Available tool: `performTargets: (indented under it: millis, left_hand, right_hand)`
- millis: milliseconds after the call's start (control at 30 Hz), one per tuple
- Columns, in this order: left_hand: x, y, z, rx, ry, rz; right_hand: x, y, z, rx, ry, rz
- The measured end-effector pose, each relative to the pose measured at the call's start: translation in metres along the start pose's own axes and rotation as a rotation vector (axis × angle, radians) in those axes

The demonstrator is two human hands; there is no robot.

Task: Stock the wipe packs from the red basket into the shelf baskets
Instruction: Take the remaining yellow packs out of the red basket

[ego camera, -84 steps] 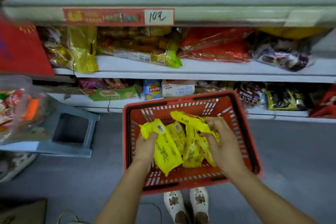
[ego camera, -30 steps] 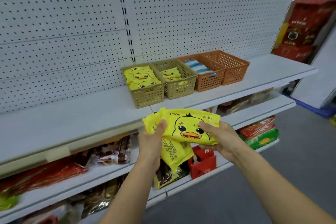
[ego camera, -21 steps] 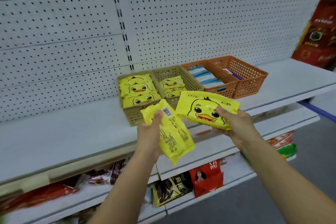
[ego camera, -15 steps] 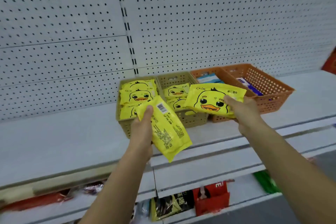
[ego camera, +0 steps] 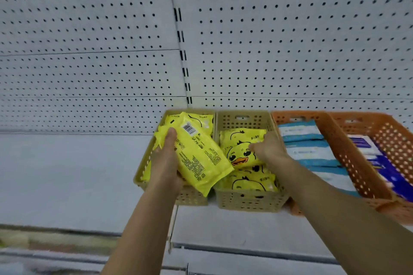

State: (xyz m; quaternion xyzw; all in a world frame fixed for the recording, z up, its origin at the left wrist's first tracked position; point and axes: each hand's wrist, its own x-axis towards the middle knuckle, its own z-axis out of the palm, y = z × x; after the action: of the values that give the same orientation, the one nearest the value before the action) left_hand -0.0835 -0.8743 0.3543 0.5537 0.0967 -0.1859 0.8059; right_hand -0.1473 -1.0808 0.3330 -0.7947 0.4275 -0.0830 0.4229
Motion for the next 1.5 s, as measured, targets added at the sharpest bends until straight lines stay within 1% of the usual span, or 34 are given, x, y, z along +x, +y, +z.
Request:
performTargets:
  millis: [33,67,100,167,200,233,267,333,367,433,500,533,567,633,667,700,733,800,833,867,933,1000,1033,1100,1167,1267,1300,1367,1433,1500]
  left_hand:
    - [0.004,-0.001,0.002,-0.001,-0.002,0.000]
    - [0.009,-0.001,0.004,-0.001,-0.006,-0.003]
    - [0.012,-0.001,0.006,-0.007,-0.012,-0.007]
    - [0.019,0.000,0.010,-0.020,-0.025,-0.022]
    - [0.022,0.001,0.011,-0.021,-0.032,-0.029]
    - [0.025,0.001,0.013,-0.023,-0.039,-0.037]
    - [0.027,0.002,0.014,-0.026,-0.044,-0.046]
    - [0.030,0.003,0.017,-0.029,-0.064,-0.058]
    - [0.032,0.004,0.018,-0.033,-0.078,-0.057]
    - [0.037,0.002,0.018,-0.050,-0.094,-0.053]
    - [0.040,0.002,0.019,-0.066,-0.083,-0.077]
    - [0.040,0.002,0.021,-0.085,-0.069,-0.097]
    - [0.040,0.002,0.023,-0.118,-0.060,-0.114]
    - [0.036,0.001,0.032,-0.143,-0.078,-0.139]
    - [0.032,0.001,0.038,-0.130,-0.106,-0.145]
    - [0.027,0.001,0.042,-0.111,-0.137,-0.141]
    - [0.024,0.002,0.045,-0.079,-0.174,-0.128]
    - [0.020,0.005,0.047,0.073,-0.204,-0.081]
    - [0.021,0.004,0.047,0.175,-0.200,-0.019]
    - [0.024,0.002,0.044,0.273,-0.199,0.072]
    - [0.027,-0.003,0.039,0.386,-0.116,0.339]
    - [0.025,-0.007,0.035,0.441,-0.074,0.518]
    - [0.020,-0.008,0.036,0.457,-0.091,0.557]
    - [0.014,-0.013,0.038,0.484,-0.115,0.558]
    - [0.012,-0.020,0.038,0.543,-0.149,0.534]
    - [0.011,-0.026,0.030,0.797,-0.286,0.566]
    - [0.011,-0.028,0.025,0.887,-0.339,0.598]
    - [0.009,-0.033,0.013,1.088,-0.465,0.625]
    - [0.007,-0.037,0.005,1.293,-0.619,0.602]
    - [0.006,-0.041,0.002,1.492,-0.714,0.599]
  right_hand:
    - [0.005,0.000,0.004,-0.080,0.005,-0.010]
    - [0.008,0.002,0.008,-0.197,0.024,-0.059]
    - [0.010,0.003,0.010,-0.371,0.065,-0.162]
    - [0.016,0.012,0.019,-0.705,0.226,-0.455]
    - [0.015,0.016,0.023,-0.774,0.242,-0.552]
    - [0.016,0.021,0.028,-0.808,0.154,-0.597]
    - [0.017,0.027,0.034,-0.817,0.007,-0.596]
    - [0.025,0.038,0.041,-0.863,-0.329,-0.468]
    - [0.027,0.038,0.039,-0.859,-0.419,-0.408]
    - [0.026,0.035,0.033,-0.759,-0.479,-0.376]
    - [0.015,0.029,0.025,-0.487,-0.414,-0.418]
    - [0.004,0.022,0.021,-0.366,-0.334,-0.507]
    - [-0.009,0.012,0.018,-0.300,-0.252,-0.642]
    - [-0.028,-0.002,0.015,-0.294,-0.100,-0.944]
    - [-0.032,-0.004,0.014,-0.284,-0.033,-1.046]
    - [-0.035,-0.006,0.013,-0.222,0.023,-1.090]
    - [-0.039,-0.009,0.008,-0.109,0.046,-1.063]
    - [-0.052,-0.017,-0.004,0.193,0.014,-0.838]
    - [-0.053,-0.019,-0.008,0.344,0.002,-0.699]
    - [-0.052,-0.019,-0.012,0.440,0.010,-0.604]
    - [-0.048,-0.016,-0.016,0.529,-0.001,-0.474]
    - [-0.044,-0.012,-0.018,0.559,-0.040,-0.357]
    - [-0.043,-0.010,-0.020,0.594,-0.063,-0.289]
    - [-0.044,-0.007,-0.026,0.648,-0.093,-0.190]
    - [-0.046,-0.004,-0.034,0.621,-0.097,-0.151]
    - [-0.047,0.001,-0.049,0.563,-0.030,-0.153]
    - [-0.045,0.004,-0.054,0.508,0.005,-0.174]
    - [-0.042,0.009,-0.057,0.301,0.031,-0.218]
    - [-0.040,0.015,-0.049,0.131,-0.016,-0.206]
    - [-0.040,0.021,-0.032,0.071,-0.074,-0.148]
